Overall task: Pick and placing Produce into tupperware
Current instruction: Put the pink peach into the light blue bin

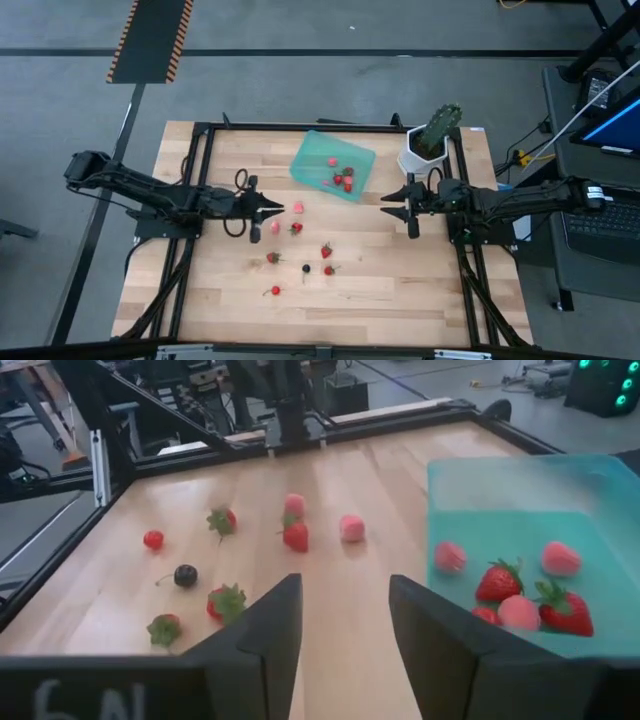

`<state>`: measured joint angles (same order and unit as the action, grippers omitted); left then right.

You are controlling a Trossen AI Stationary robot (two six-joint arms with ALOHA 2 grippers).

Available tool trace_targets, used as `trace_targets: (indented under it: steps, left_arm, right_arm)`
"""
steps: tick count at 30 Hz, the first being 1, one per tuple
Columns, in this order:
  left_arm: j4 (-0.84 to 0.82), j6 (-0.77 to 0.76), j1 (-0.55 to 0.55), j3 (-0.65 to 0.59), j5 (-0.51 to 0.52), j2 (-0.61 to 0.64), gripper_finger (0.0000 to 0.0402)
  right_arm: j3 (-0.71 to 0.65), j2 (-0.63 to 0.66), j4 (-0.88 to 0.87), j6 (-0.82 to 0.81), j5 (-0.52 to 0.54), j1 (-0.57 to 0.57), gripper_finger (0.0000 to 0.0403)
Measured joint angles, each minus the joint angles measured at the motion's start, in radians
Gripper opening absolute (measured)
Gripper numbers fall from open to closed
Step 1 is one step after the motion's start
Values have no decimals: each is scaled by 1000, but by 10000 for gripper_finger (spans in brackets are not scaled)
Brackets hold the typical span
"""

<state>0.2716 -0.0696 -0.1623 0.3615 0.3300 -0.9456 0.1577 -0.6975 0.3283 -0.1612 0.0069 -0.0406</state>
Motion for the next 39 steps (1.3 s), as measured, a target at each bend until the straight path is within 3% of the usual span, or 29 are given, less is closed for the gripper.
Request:
trace_targets:
  steps: [8,13,22,32,39]
  left_arm:
    - [-60,-5,-27,67,3,-31,146]
    - [-141,-39,-43,97,30,-31,179]
    - [-331,-74,-58,167,41,-60,179]
    - [-617,-116,-83,340,43,-237,179]
    - [-806,-169,-82,438,-18,-343,179]
  right_arm:
    - [0,0,-24,-18,0,0,154]
    - [0,0,-26,-18,0,0,154]
    - [0,0,-26,-22,0,0,154]
    - [0,0,-26,-19,0,0,154]
    - [0,0,-26,-18,0,0,154]
